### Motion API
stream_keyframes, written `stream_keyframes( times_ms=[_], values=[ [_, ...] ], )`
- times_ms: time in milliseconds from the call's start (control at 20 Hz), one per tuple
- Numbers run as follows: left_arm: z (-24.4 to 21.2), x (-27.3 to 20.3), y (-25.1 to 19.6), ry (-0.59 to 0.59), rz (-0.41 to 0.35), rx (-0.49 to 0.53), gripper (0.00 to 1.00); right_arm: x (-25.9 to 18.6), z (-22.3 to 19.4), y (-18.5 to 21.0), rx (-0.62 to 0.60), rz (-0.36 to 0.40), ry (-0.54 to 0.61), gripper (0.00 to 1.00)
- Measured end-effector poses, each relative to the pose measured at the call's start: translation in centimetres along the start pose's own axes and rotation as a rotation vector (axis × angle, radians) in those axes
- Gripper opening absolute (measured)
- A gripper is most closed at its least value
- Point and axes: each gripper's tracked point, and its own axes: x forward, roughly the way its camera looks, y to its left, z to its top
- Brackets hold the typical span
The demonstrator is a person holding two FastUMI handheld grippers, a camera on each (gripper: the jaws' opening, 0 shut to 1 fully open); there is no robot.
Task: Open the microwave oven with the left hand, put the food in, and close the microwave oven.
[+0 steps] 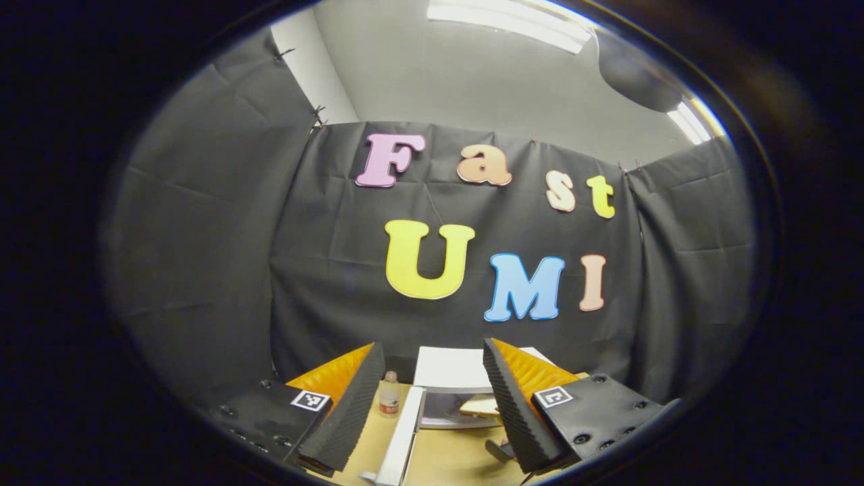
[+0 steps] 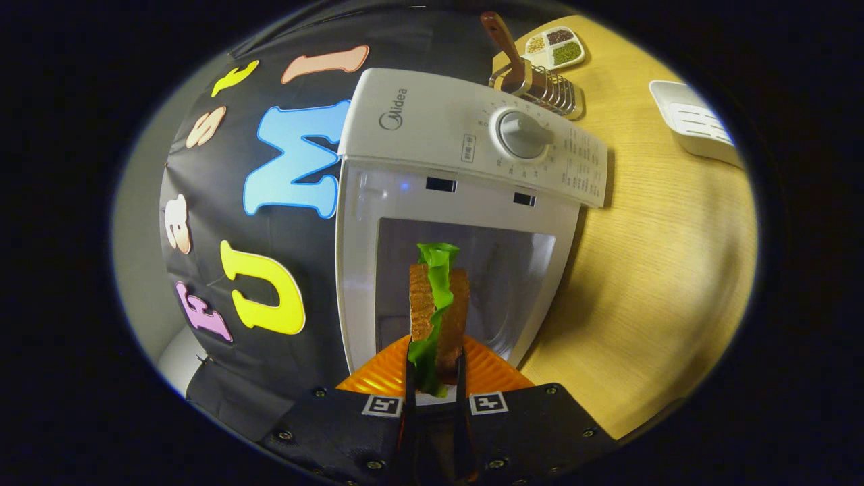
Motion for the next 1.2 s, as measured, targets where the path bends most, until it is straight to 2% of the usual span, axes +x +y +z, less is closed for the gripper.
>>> stream_keyframes(
  times_ms=[100, 300, 450, 500, 550, 600, 850, 950, 1200],
  values=[
    [-0.4, -0.3, 0.9, 0.011, 0.019, -0.003, 0.94, 1.3, -0.1, -0.1, 0.002, -0.005, -0.025, 0.22],
    [-1.0, -0.9, 2.3, 0.037, 0.053, 0.009, 0.94, 4.4, 0.0, -0.1, 0.086, -0.002, -0.102, 0.22],
    [-1.3, -1.6, 3.5, 0.059, 0.080, 0.019, 0.94, 6.7, -0.1, -0.5, 0.060, -0.013, -0.122, 0.22],
    [-1.4, -1.7, 3.7, 0.065, 0.089, 0.026, 0.94, 7.3, 0.0, -0.8, 0.056, -0.024, -0.131, 0.22],
    [-1.5, -1.7, 4.0, 0.069, 0.095, 0.031, 0.94, 7.9, -0.1, -1.4, 0.059, -0.042, -0.137, 0.17],
    [-1.6, -1.6, 4.3, 0.074, 0.099, 0.034, 0.94, 8.5, 0.0, -1.7, 0.063, -0.057, -0.143, 0.22],
    [-1.7, -0.8, 5.2, 0.088, 0.111, 0.032, 0.94, 10.9, 0.0, -3.2, 0.039, -0.116, -0.157, 0.22],
    [-1.3, -0.5, 5.2, 0.079, 0.107, 0.038, 0.94, 11.1, 0.0, -4.2, 0.030, -0.166, -0.162, 0.22],
    [-1.7, 0.6, 4.4, 0.073, 0.083, 0.019, 0.94, 10.9, -1.0, -5.0, 0.003, -0.249, -0.119, 0.43]
  ],
)
